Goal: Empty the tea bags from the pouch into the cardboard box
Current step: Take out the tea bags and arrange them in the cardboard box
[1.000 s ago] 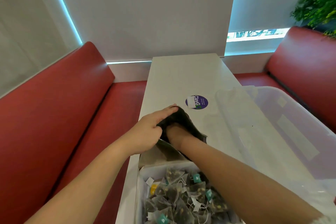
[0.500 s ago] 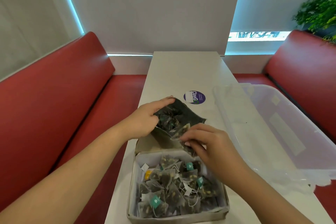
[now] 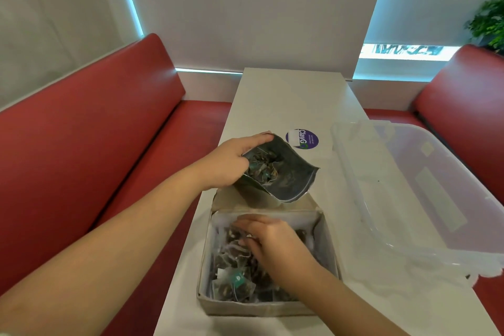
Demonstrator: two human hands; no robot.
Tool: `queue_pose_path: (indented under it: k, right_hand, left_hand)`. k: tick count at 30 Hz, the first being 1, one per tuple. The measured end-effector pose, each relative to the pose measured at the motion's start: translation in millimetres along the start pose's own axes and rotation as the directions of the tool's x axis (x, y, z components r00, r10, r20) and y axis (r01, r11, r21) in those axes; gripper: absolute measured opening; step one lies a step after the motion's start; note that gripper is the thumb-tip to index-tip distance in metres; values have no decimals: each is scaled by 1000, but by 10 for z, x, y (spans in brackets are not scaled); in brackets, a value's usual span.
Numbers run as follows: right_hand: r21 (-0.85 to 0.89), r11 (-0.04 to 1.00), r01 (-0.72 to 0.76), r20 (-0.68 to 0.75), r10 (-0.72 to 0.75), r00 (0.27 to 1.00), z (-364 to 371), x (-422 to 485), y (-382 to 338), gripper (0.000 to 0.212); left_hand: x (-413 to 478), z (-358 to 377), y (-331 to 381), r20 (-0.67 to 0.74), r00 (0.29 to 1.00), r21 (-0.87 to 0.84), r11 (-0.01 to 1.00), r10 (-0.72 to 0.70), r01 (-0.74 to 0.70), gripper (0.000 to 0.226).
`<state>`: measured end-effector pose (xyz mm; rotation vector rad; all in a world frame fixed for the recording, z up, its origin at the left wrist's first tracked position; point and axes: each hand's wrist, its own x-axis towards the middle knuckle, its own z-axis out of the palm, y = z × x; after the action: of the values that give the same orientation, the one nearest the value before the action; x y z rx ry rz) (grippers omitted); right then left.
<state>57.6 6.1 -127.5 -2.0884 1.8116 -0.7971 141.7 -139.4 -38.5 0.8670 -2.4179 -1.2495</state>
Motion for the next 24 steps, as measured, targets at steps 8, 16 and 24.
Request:
queue_pose_path:
  k: [8, 16, 24]
  right_hand:
    - [-9, 1000, -22, -294, 19, 956, -579, 60, 27, 24]
    - [-509, 827, -237, 317, 437, 842, -490, 1115, 400, 45]
    - [-629, 770, -107, 370, 418, 830, -11, 1468, 919, 47]
  left_hand:
    - [7, -70, -59, 28, 999, 18, 999, 35, -35, 80]
    - [17, -73, -72, 37, 998, 49, 997, 58, -60, 84]
    - [52, -40, -64, 55, 996, 62, 995, 74, -77, 84]
